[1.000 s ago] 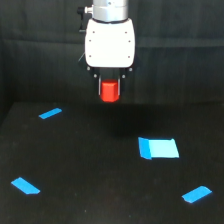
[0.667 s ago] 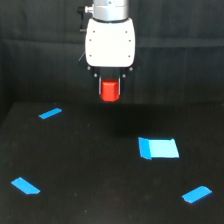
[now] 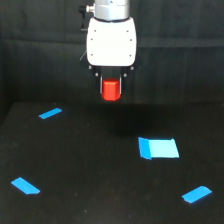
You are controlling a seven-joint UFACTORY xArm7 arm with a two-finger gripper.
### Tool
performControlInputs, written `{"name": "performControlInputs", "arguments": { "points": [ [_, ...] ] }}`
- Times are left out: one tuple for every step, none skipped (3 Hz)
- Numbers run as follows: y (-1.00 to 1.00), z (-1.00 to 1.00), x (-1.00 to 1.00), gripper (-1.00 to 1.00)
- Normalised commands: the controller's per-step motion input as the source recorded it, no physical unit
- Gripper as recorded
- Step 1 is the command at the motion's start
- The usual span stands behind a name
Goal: Pick up the red object from the table
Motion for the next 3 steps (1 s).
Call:
{"name": "performControlInputs", "arguments": {
  "points": [
    [0.00, -0.04, 0.07, -0.99],
    [-0.01, 0.01, 0.06, -0.96],
    [-0.09, 0.08, 0.00, -0.93]
  ]
}}
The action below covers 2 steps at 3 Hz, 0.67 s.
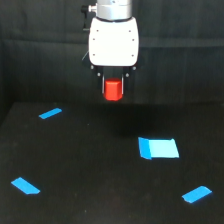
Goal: Pick up the red object from the table
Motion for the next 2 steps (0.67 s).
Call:
{"name": "performControlInputs", "arguments": {
  "points": [
    [-0.01, 0.05, 0.01, -0.98],
    [0.11, -0.02, 0.03, -0.77]
  ]
}}
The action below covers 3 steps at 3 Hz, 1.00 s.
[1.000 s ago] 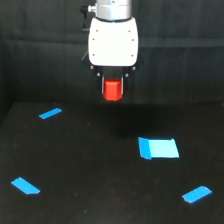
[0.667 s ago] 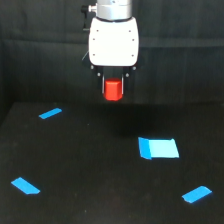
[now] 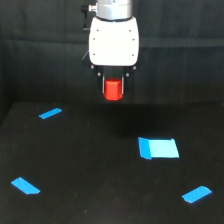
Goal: Pick up the red object from the table
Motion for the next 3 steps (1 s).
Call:
{"name": "performControlInputs", "arguments": {
  "points": [
    [0.04, 0.07, -0.02, -0.97],
    [0.00, 0.10, -0.02, -0.96],
    [-0.06, 0.05, 0.05, -0.91]
  ]
}}
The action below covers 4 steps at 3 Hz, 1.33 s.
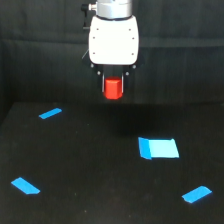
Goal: Pick up the red object from the table
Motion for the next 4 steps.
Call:
{"name": "performControlInputs", "arguments": {
  "points": [
    [-0.05, 0.06, -0.01, -1.00],
    [0.00, 0.06, 0.03, -0.89],
    [-0.13, 0.05, 0.09, -0.95],
    [-0.05, 0.01, -0.09, -0.83]
  ]
}}
